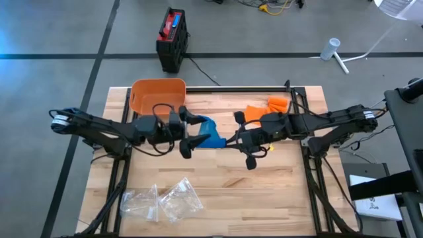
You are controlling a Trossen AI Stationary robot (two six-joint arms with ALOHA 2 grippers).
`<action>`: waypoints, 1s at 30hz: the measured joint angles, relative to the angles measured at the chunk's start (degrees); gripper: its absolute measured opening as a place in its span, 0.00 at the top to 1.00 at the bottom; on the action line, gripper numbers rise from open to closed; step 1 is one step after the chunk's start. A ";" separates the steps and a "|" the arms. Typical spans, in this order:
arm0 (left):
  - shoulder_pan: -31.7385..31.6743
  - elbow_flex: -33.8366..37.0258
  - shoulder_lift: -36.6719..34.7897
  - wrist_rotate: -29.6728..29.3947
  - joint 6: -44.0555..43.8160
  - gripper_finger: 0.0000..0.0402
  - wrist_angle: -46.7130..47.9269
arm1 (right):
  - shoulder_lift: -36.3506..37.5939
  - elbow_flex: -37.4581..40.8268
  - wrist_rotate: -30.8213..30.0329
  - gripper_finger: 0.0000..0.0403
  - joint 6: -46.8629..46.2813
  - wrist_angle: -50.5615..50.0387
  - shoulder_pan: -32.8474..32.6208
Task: Roll bandage
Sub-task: Roll the blue bandage
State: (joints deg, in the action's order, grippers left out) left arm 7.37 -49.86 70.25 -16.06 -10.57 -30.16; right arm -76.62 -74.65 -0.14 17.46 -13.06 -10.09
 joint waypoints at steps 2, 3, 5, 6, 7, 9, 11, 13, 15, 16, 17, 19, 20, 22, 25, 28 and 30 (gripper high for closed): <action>0.00 -1.66 -1.04 -0.25 0.54 0.22 4.47 | 0.00 -0.07 -0.02 0.99 -0.98 -0.23 0.00; 0.04 -2.70 -1.65 -0.28 1.05 0.23 7.49 | 0.00 -0.27 -0.01 0.99 -1.06 -0.26 0.00; 0.18 -5.17 -2.51 -0.30 2.61 0.24 14.09 | 0.25 -0.78 0.06 0.99 -1.09 -0.24 0.00; 0.37 -6.62 -2.77 -0.36 3.63 0.24 18.02 | 0.38 -1.06 0.16 0.99 -1.08 -0.31 0.00; 0.46 -8.16 -2.89 -0.38 4.43 0.25 21.88 | 0.45 -1.42 0.46 0.99 -1.10 -0.29 0.00; 0.48 -11.11 -2.92 -0.32 5.24 0.25 28.54 | 0.66 -1.84 2.08 0.99 -1.14 -0.74 0.00; 0.48 -13.31 -2.15 -0.31 5.44 0.26 32.41 | 0.66 -1.98 3.48 0.99 -1.44 -0.61 -0.02; 0.45 -14.74 -1.19 1.56 6.86 0.27 35.75 | 0.66 -2.03 3.67 0.99 -2.05 -0.58 -0.02; 0.46 -15.81 0.05 6.08 8.37 0.28 36.89 | 0.66 -2.03 4.19 0.99 -2.54 -0.75 -0.02; 0.51 -16.12 0.52 8.46 8.52 0.29 37.46 | 0.66 -2.03 4.48 0.99 -2.90 -0.85 -0.04; 0.51 -16.50 0.89 10.78 8.62 0.30 37.98 | 0.66 -2.03 4.67 0.99 -2.98 -0.81 -0.11; 0.51 -17.28 1.54 14.39 9.66 0.31 39.79 | 0.71 -2.03 5.14 0.99 -3.06 -1.12 -0.28; 0.58 -17.43 1.72 15.70 10.45 0.32 41.09 | 0.74 -2.03 5.90 0.99 -3.02 -1.27 -0.27; 0.84 -17.53 1.94 17.64 12.26 0.33 42.62 | 0.74 -2.05 7.90 0.99 -2.72 -1.28 -0.20; 1.03 -17.38 1.88 22.42 15.29 0.34 42.79 | 0.74 -2.59 10.04 0.99 -2.53 -1.03 -0.24; 1.19 -17.22 1.82 27.27 16.13 0.35 43.06 | 0.76 -2.84 9.68 0.99 -2.42 -0.44 -0.17; 1.26 -17.16 1.82 29.11 16.19 0.35 43.27 | 0.74 -2.80 9.55 0.99 -2.37 0.06 -0.15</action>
State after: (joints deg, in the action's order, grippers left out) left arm 8.64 -67.02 72.07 13.05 5.62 13.12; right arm -75.88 -77.45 9.41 15.09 -13.01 -10.24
